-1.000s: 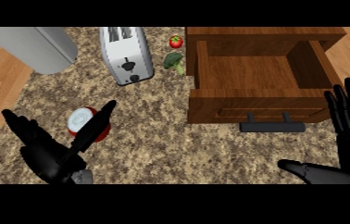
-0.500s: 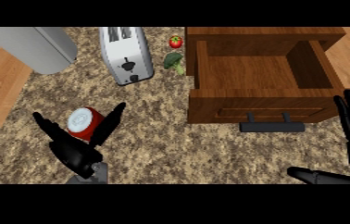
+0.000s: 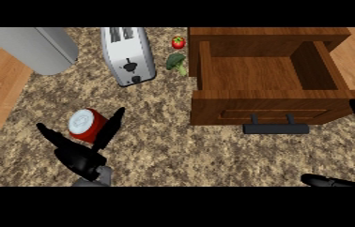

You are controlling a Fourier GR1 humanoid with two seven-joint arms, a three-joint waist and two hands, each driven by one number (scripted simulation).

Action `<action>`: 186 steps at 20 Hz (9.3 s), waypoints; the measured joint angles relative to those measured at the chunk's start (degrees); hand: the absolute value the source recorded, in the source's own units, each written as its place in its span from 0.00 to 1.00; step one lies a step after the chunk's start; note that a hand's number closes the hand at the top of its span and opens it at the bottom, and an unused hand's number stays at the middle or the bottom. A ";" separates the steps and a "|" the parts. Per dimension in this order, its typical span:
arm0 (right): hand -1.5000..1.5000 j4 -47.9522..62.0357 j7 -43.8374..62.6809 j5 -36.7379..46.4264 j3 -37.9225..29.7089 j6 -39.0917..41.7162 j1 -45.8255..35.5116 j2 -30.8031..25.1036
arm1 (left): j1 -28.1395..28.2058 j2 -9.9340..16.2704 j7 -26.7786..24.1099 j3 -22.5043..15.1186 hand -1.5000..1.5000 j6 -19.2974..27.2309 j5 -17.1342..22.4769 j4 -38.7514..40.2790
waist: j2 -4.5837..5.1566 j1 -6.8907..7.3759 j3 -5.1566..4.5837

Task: Pick up the can, place it into the drawer and close the drawer

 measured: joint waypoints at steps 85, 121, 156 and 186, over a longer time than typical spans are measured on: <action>0.00 -4.92 6.05 1.29 -6.65 1.30 -4.45 -1.31 | -53.18 -1.33 -28.11 7.38 1.00 -63.80 43.24 29.94 | -0.10 -0.14 0.12; 0.00 -5.40 11.65 1.61 -4.10 0.59 -12.04 -2.91 | -89.86 -2.86 -26.66 -4.20 0.00 -46.72 56.56 65.70 | 1.26 -5.58 0.28; 0.00 31.56 -5.59 51.97 19.64 -5.45 -32.29 -10.86 | -93.79 -1.90 -34.00 -2.13 0.00 -46.81 64.16 71.76 | 1.10 -0.20 0.17; 0.00 96.52 -13.54 68.05 10.29 -39.05 -68.76 -3.82 | -80.68 9.16 -25.46 -2.79 0.00 -51.79 60.36 55.27 | 0.79 5.66 0.20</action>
